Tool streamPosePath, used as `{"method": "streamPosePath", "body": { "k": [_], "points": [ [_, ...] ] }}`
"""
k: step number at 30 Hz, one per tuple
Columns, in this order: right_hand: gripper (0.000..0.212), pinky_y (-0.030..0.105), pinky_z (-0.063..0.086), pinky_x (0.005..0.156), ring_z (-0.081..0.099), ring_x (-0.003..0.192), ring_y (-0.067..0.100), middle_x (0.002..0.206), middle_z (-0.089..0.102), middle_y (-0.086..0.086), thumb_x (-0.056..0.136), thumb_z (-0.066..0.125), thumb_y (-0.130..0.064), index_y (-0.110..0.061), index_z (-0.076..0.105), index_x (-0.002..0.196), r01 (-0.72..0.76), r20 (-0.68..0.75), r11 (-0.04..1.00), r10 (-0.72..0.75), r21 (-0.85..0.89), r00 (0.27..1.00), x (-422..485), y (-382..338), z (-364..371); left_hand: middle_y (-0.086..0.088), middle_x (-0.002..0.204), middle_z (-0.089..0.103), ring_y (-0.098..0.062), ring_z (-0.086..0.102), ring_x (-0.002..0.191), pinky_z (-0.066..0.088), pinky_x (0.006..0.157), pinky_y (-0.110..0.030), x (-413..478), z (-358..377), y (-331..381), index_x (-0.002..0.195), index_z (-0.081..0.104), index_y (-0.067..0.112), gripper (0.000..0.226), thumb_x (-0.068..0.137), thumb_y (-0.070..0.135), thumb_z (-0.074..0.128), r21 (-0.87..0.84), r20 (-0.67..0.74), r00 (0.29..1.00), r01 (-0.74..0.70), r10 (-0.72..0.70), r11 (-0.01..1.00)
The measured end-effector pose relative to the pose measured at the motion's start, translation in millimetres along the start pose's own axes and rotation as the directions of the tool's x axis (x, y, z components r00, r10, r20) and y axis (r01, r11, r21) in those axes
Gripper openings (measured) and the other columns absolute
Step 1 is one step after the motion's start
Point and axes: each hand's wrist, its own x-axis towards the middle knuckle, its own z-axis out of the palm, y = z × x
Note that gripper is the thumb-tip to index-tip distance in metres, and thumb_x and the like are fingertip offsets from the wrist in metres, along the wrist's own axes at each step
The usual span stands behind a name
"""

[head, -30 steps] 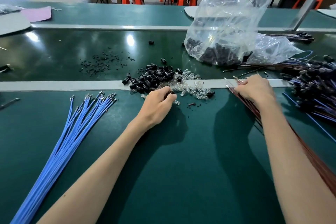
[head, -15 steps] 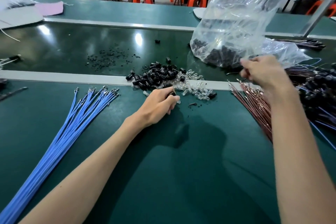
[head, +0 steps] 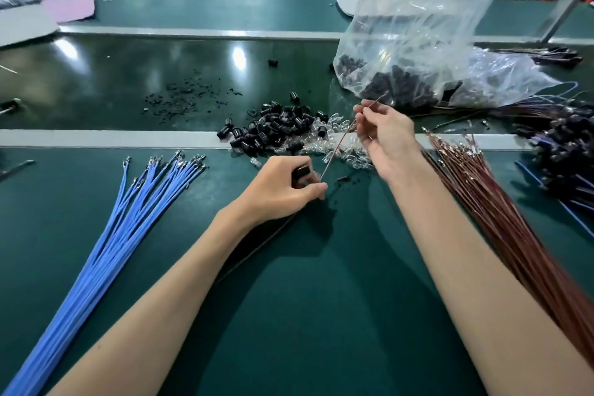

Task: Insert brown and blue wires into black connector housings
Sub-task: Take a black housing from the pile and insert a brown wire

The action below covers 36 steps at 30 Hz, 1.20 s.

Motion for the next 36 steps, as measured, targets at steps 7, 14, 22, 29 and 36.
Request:
{"method": "streamPosePath", "body": {
  "k": [7,14,22,29,36],
  "points": [
    [0.016,0.017,0.042,0.057,0.055,0.060,0.005,0.081,0.065,0.001,0.096,0.047,-0.002,-0.014,0.057,0.092,0.117,-0.161,0.992,-0.108,0.049,0.981,9.2,9.3,-4.9,-0.009,0.061,0.064,0.002,0.058,0.053,0.041,0.051,-0.013,3.9,2.6,-3.6,0.065,0.039,-0.004,0.035,0.091,0.006,0.062,-0.086,-0.060,0.998,0.017,-0.023,0.996],
    [0.013,0.017,0.044,0.060,0.054,0.062,0.008,0.077,0.069,0.003,0.094,0.054,-0.011,-0.007,0.067,0.092,0.182,0.500,0.942,-0.018,-0.281,0.866,-3.6,-3.6,-2.2,-0.028,0.067,0.061,-0.003,0.057,0.048,0.043,0.043,-0.017,2.8,3.5,5.4,0.062,0.033,0.014,0.041,0.090,0.001,0.060,-0.218,-0.188,0.982,-0.062,0.021,0.974],
    [0.028,0.020,0.045,0.051,0.056,0.051,0.010,0.065,0.066,0.002,0.100,0.046,-0.021,-0.009,0.058,0.079,0.317,0.341,0.847,-0.175,-0.426,0.924,-14.9,1.4,6.7,-0.011,0.068,0.065,-0.005,0.056,0.048,0.045,0.052,-0.016,-2.2,0.4,7.1,0.072,0.048,-0.006,0.025,0.091,0.005,0.060,-0.212,-0.171,0.984,0.011,-0.048,0.977],
    [0.021,0.017,0.041,0.050,0.056,0.053,0.007,0.070,0.065,-0.003,0.099,0.047,-0.021,-0.013,0.061,0.085,0.283,0.497,0.805,0.017,-0.522,0.867,-56.4,35.5,-5.9,-0.007,0.066,0.065,-0.027,0.062,0.052,0.051,0.054,-0.029,-23.0,-2.4,13.3,0.064,0.043,0.024,0.038,0.091,0.002,0.059,0.012,-0.158,0.981,-0.111,0.111,0.994],
    [0.041,0.019,0.042,0.042,0.055,0.045,0.011,0.060,0.067,0.002,0.104,0.034,-0.024,-0.008,0.051,0.071,0.227,0.276,0.929,-0.146,-0.291,0.950,-69.9,45.3,-18.1,-0.004,0.062,0.052,-0.023,0.048,0.063,0.039,0.065,-0.042,-51.0,-11.9,7.1,0.073,0.043,0.011,0.046,0.092,0.051,0.030,0.303,-0.051,0.994,-0.081,0.101,0.950]
  ]
}}
